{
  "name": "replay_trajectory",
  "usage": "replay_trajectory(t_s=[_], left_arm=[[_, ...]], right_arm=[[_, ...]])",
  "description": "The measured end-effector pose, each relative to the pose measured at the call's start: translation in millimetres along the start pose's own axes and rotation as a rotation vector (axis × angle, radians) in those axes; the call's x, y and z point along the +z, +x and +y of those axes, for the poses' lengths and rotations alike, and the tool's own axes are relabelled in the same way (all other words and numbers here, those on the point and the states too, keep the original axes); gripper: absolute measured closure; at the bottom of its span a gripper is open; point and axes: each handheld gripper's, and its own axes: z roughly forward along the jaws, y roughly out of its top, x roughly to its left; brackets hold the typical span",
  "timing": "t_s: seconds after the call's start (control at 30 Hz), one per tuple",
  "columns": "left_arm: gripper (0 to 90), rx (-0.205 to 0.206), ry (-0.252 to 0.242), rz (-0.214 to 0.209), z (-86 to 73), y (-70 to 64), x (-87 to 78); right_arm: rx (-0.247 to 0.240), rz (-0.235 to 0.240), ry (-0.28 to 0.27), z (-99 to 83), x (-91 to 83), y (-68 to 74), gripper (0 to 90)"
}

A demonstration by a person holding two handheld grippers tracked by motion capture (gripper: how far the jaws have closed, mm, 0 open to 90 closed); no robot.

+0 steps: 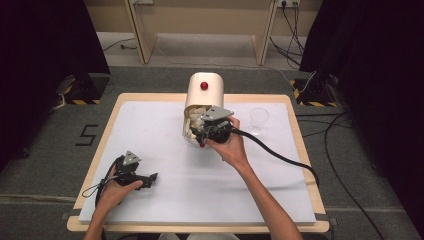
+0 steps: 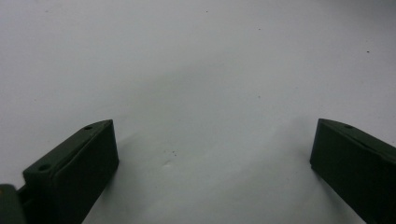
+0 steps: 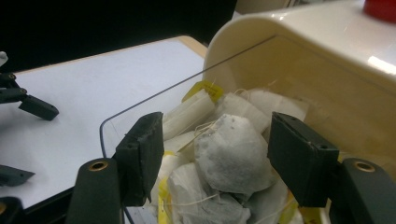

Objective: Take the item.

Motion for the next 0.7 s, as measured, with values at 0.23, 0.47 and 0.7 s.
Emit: replay_trajectory(t_s=[0.23,0.47,0.7], left_arm=[[0.0,0.0,0.0,0.0,0.0,0.0,0.0],[0.0,0.0,0.0,0.0,0.0,0.0,0.0],[0.0,0.0,0.0,0.0,0.0,0.0,0.0]], right_arm=[[0.014,-0.011,0.017,-1.9,10.2,-3.2,49.0],[-0.005,-0.012,0.03,-2.1,8.1,-0.8,69.5],[-0.032,-0.002,-0.047,5.7,-9.9,-4.7,77.9]])
